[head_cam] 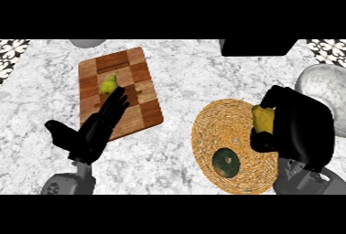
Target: Pick the lemon from the placemat and place it in the bowl
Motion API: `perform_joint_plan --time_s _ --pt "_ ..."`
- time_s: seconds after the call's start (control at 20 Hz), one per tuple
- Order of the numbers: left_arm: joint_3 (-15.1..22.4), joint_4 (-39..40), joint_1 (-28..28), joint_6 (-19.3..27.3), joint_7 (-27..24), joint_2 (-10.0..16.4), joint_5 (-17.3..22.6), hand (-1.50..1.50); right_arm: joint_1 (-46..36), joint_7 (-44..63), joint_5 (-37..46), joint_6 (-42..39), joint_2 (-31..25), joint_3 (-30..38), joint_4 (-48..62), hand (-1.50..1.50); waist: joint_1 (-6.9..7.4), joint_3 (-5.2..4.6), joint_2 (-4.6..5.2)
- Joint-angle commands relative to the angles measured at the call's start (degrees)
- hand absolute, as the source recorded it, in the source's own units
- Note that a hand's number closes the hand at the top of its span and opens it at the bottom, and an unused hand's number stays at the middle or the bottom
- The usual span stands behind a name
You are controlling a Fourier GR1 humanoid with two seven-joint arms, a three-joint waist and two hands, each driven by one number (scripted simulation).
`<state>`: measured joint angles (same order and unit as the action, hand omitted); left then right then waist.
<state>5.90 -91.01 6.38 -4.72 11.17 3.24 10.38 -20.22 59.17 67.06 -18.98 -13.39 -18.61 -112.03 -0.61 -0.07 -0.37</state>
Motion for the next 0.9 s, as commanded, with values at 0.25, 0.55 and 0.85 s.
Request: perform_joint_plan --time_s 0.25,0.55,0.85 --pt "-0.5 -0.9 1.9 0.3 1.8 -0.2 0.0 0.00 -6.8 1.0 -0.9 -11.2 -2.3 13.6 -5.9 1.50 0.56 0.05 0.29" --pt "1.2 1.6 -0.9 -0.4 -2.5 -1.1 -2.3 0.00 -10.8 -2.2 0.3 -9.6 -3.2 20.0 -0.6 1.50 0.83 0.05 0.37" --pt "-0.9 2.9 0.5 -1.8 -3.1 -0.5 -1.0 0.00 -10.0 -13.8 -4.7 -2.1 -8.6 31.0 7.6 1.50 0.67 0.07 0.42"
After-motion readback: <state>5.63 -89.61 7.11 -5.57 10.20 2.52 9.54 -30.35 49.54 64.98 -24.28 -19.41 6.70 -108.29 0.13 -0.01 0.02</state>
